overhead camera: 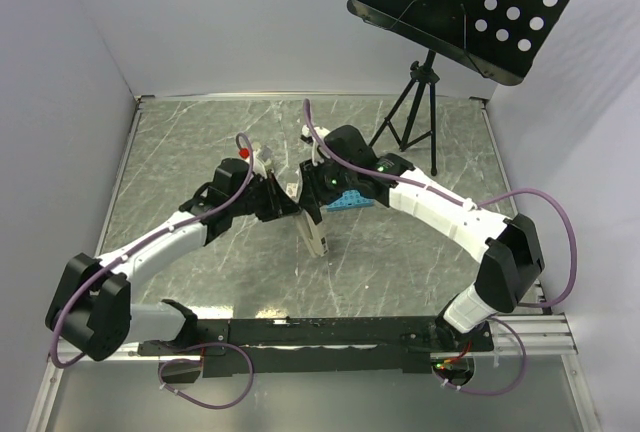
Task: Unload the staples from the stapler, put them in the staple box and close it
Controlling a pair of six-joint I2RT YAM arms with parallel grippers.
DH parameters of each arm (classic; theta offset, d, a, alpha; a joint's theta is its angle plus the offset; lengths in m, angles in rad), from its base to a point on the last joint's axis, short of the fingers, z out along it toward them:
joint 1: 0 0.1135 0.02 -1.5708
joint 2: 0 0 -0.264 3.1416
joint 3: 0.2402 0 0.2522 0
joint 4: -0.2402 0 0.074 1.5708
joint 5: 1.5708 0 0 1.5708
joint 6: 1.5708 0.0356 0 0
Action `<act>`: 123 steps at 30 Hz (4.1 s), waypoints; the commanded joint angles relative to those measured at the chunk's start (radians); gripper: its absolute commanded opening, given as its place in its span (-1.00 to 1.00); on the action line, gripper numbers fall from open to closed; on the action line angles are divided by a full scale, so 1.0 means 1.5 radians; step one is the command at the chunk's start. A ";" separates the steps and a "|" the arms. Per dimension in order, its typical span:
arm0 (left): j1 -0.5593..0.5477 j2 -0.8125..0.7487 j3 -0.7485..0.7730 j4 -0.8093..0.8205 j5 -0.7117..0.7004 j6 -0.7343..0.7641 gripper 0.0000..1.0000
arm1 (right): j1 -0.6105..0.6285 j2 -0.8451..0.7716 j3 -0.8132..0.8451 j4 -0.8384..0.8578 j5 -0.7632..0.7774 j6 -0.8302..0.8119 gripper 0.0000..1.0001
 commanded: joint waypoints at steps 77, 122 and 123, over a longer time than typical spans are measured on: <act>0.159 -0.175 -0.109 0.355 0.283 -0.172 -0.98 | -0.123 -0.239 -0.281 0.270 -0.492 0.045 0.80; 0.159 -0.164 -0.154 0.451 0.268 -0.223 -0.25 | -0.103 -0.187 -0.399 0.525 -0.558 0.195 -1.00; 0.159 -0.167 -0.154 0.443 0.263 -0.220 0.00 | -0.105 -0.192 -0.397 0.507 -0.547 0.188 -1.00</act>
